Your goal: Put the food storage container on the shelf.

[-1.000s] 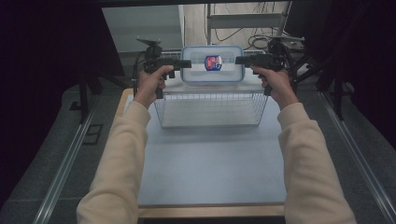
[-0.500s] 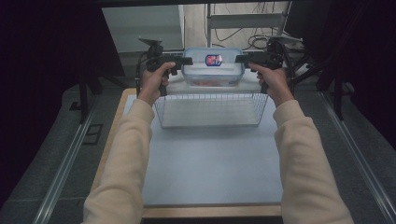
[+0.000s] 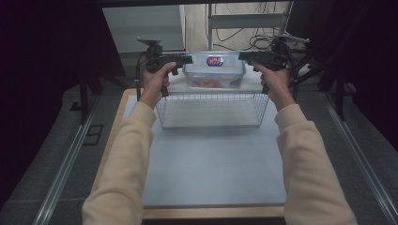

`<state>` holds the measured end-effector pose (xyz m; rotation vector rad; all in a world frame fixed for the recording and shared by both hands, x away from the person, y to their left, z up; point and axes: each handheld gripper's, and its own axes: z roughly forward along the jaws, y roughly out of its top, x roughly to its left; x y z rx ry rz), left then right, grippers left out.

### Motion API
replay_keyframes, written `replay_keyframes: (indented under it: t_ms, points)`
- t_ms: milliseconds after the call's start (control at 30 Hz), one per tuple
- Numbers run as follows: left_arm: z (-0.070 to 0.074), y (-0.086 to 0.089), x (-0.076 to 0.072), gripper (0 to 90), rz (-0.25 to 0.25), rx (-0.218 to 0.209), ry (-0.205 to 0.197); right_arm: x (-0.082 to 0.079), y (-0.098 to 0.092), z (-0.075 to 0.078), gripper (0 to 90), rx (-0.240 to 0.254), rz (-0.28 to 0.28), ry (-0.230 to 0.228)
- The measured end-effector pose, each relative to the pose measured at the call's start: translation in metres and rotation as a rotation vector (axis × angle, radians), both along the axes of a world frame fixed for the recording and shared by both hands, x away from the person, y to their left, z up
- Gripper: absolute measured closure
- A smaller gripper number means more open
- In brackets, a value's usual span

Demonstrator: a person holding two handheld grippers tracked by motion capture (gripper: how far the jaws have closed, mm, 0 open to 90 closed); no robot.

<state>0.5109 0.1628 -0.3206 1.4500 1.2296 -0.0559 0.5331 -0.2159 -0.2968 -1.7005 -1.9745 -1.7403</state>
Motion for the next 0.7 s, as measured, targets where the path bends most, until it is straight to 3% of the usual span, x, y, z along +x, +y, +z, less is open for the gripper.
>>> replay_keyframes:
  t_ms: [333, 700]
  points:
    - [0.004, 0.006, -0.050, 29.2, -0.052, 0.101, -0.100, -0.042, -0.020, -0.002, 31.3, -0.120, 0.118, -0.142]
    - [-0.025, 0.018, -0.123, 26.3, -0.107, 0.153, -0.157, -0.105, -0.048, -0.030, 26.6, -0.173, 0.214, -0.186]
